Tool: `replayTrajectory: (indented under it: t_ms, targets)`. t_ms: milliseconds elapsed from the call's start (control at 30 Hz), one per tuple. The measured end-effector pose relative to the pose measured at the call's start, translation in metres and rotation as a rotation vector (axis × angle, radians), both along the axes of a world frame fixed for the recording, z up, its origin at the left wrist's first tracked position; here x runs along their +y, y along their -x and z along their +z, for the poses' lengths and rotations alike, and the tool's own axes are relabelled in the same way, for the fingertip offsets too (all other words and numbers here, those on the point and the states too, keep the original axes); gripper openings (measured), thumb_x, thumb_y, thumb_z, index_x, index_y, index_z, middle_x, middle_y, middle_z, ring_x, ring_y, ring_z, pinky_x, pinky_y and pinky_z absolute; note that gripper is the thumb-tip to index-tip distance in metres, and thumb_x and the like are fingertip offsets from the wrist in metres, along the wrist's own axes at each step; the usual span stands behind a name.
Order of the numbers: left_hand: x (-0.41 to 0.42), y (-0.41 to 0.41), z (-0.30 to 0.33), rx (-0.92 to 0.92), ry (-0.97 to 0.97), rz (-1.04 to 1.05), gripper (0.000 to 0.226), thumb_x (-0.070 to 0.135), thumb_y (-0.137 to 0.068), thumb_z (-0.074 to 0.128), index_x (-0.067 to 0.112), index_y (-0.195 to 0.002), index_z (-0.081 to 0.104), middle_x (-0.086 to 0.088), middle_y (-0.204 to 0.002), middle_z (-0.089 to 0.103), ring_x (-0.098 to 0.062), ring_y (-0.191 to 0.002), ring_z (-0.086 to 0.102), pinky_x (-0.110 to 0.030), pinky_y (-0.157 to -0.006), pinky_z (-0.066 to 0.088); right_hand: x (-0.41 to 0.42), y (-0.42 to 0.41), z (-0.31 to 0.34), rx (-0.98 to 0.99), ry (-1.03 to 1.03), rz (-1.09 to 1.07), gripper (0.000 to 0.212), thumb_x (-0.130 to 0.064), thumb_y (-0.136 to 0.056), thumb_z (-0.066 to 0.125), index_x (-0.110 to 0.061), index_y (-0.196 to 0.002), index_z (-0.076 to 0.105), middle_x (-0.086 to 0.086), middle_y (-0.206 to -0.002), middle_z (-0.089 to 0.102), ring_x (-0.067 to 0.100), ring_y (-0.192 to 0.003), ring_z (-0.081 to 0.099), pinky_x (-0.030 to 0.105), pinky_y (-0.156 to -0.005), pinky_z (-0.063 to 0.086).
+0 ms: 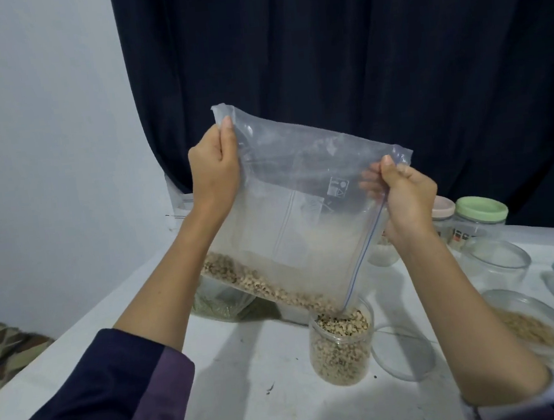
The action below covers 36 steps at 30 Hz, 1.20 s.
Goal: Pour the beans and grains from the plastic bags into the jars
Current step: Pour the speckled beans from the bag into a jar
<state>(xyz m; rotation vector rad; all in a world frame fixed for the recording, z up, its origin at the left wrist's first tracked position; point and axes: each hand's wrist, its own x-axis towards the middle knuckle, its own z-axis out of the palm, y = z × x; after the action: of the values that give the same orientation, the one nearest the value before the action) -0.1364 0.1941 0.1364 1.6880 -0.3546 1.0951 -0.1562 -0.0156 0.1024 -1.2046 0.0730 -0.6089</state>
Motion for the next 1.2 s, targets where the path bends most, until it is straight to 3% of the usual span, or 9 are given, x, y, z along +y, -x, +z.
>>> replayTrajectory:
  t_ms: [533, 1200]
  targets:
    - [0.011, -0.011, 0.008, -0.057, -0.013, 0.018, 0.046, 0.019, -0.101, 0.038, 0.021, -0.058, 0.024, 0.007, -0.053, 0.026, -0.002, -0.046, 0.027, -0.017, -0.047, 0.023, 0.010, 0.000, -0.005, -0.038, 0.038, 0.058, 0.024, -0.017, -0.099, 0.052, -0.009, -0.080, 0.065, 0.002, -0.070, 0.067, 0.008, -0.054, 0.065, 0.018, -0.057, 0.051]
    - [0.007, -0.008, 0.008, 0.154, -0.123, -0.002, 0.047, 0.030, -0.102, 0.037, 0.018, -0.059, 0.023, 0.003, -0.055, 0.025, -0.004, -0.044, 0.024, -0.016, -0.045, 0.023, -0.002, 0.012, -0.001, 0.014, -0.064, 0.039, 0.023, -0.014, -0.097, 0.056, -0.006, -0.076, 0.064, 0.006, -0.066, 0.065, 0.010, -0.048, 0.063, 0.021, -0.057, 0.056]
